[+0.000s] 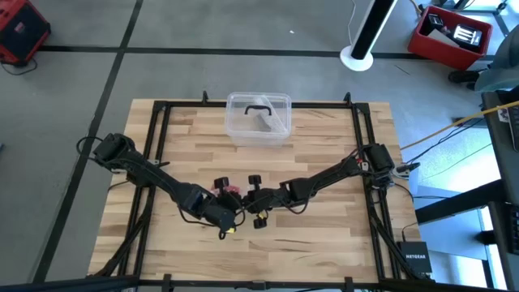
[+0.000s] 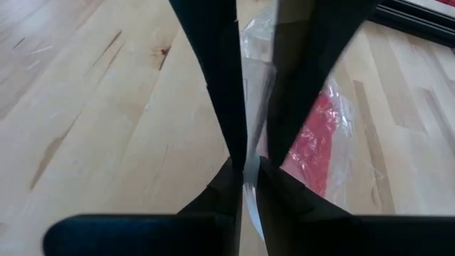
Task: Roll bandage
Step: Close the transparent zip bag
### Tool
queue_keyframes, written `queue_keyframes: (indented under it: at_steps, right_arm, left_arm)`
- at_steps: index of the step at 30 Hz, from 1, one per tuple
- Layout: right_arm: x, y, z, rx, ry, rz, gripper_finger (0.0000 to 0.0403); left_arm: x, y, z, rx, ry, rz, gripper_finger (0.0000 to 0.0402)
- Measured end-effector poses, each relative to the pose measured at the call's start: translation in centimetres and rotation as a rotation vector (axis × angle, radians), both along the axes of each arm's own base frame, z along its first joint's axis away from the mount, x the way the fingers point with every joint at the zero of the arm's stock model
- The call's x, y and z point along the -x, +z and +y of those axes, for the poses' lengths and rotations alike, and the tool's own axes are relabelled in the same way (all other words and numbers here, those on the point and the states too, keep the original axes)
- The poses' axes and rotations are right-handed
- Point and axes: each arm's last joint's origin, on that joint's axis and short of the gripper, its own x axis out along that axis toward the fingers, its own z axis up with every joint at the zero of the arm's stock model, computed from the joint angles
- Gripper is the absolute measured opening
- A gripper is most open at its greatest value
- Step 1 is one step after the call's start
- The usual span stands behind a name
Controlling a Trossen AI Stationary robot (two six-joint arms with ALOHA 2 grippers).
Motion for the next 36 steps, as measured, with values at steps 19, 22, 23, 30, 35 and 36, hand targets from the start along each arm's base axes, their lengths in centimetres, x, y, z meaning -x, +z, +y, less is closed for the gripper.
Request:
queue_keyframes:
  at_steps: [19, 22, 23, 30, 35, 36]
  right_arm:
    - [0.01, -0.01, -0.03, 0.005, -0.009, 0.001, 0.0037]
    - [-0.01, 0.01, -0.03, 0.004, -0.009, -0.002, 0.0037]
    - [-0.01, 0.02, -0.03, 0.004, -0.009, -0.003, 0.0037]
    - [-0.02, 0.03, -0.02, 0.004, -0.009, -0.003, 0.0037]
    - [-0.01, 0.01, -0.03, 0.003, -0.010, -0.001, 0.0037]
    - [0.00, 0.01, -0.03, 0.003, -0.011, 0.000, 0.0037]
  left_arm:
    - [0.54, -0.06, -0.04, 0.049, -0.005, 0.055, 0.0072]
    - [0.41, 0.01, -0.05, 0.056, 0.000, 0.039, 0.0080]
    - [0.40, 0.03, -0.05, 0.054, 0.001, 0.036, 0.0080]
    - [0.19, 0.15, -0.06, 0.050, -0.003, 0.014, 0.0081]
    - [0.21, 0.07, 0.30, 0.034, 0.007, 0.030, 0.0073]
    - [0.20, 0.07, 0.30, 0.035, 0.008, 0.028, 0.0066]
